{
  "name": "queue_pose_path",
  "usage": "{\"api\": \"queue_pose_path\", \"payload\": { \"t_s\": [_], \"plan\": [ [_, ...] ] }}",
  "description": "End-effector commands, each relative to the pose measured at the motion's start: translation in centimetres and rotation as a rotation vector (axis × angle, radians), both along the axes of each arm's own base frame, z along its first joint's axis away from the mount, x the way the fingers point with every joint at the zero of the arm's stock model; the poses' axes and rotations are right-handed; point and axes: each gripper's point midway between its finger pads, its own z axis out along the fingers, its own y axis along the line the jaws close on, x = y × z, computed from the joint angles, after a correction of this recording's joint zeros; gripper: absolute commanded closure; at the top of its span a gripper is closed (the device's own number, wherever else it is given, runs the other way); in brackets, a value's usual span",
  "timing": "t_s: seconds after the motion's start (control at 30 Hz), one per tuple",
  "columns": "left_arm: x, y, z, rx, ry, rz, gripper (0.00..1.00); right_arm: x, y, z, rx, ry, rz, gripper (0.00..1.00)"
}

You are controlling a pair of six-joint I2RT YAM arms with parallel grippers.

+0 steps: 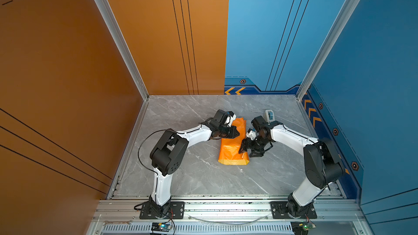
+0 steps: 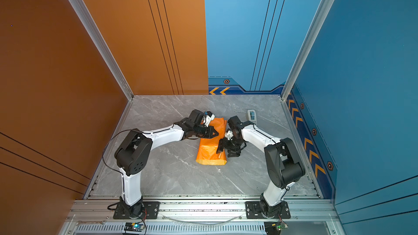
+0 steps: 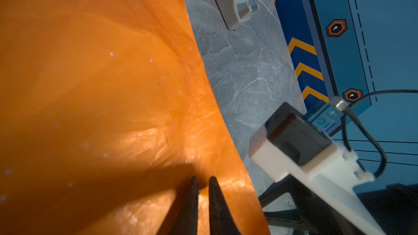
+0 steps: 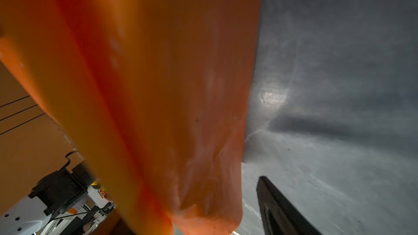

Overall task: Wrap a gift box in wrapping paper
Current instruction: Smooth out the wrapping paper on the gift box.

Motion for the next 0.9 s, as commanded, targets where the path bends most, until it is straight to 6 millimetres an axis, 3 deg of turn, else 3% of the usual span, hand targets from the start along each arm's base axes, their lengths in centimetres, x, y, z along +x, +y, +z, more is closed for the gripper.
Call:
{"api": "queue_pose_path", "payload": {
  "t_s": [0.0, 0.1, 0.23, 0.27, 0.3, 0.37, 0.53, 0.6, 0.77, 0.87],
  "plan": [
    [-1.3, 3.4, -5.5, 0.152, 0.131, 0.059, 0.86, -1.3, 0.3, 0.2, -0.003, 0.037, 0.006, 0.33],
    [-1.3, 3.4, -5.4, 0.15, 0.129, 0.061, 0.86, -1.1, 0.2, 0.7, -0.009, 0.019, -0.008, 0.52],
    [-1.2, 3.6, -5.5, 0.153, 0.128, 0.065, 0.86, -1.2, 0.1, 1.5, -0.025, 0.002, -0.026, 0.64],
    [-1.2, 3.6, -5.5, 0.153, 0.129, 0.065, 0.86, -1.4, 0.0, 1.6, -0.038, 0.003, -0.029, 0.63],
    [-1.2, 3.7, -5.5, 0.153, 0.13, 0.066, 0.86, -1.5, -0.2, 1.7, -0.06, 0.004, -0.03, 0.56],
    [-1.2, 3.6, -5.5, 0.153, 0.131, 0.065, 0.86, -1.6, -0.5, 2.0, -0.105, -0.005, -0.026, 0.33],
    [-1.3, 3.6, -5.7, 0.152, 0.132, 0.062, 0.87, -1.6, -0.6, 2.0, -0.194, -0.016, -0.009, 0.29],
    [-1.3, 3.6, -5.6, 0.15, 0.133, 0.062, 0.87, -1.4, -0.6, 1.8, -0.228, -0.016, 0.003, 0.36],
    [-1.3, 3.6, -5.6, 0.149, 0.13, 0.062, 0.87, -1.1, -0.1, 2.0, -0.234, -0.027, 0.015, 0.64],
    [-1.2, 3.7, -5.7, 0.15, 0.131, 0.066, 0.87, -1.1, -0.2, 2.1, -0.235, -0.031, 0.011, 0.74]
  ]
}}
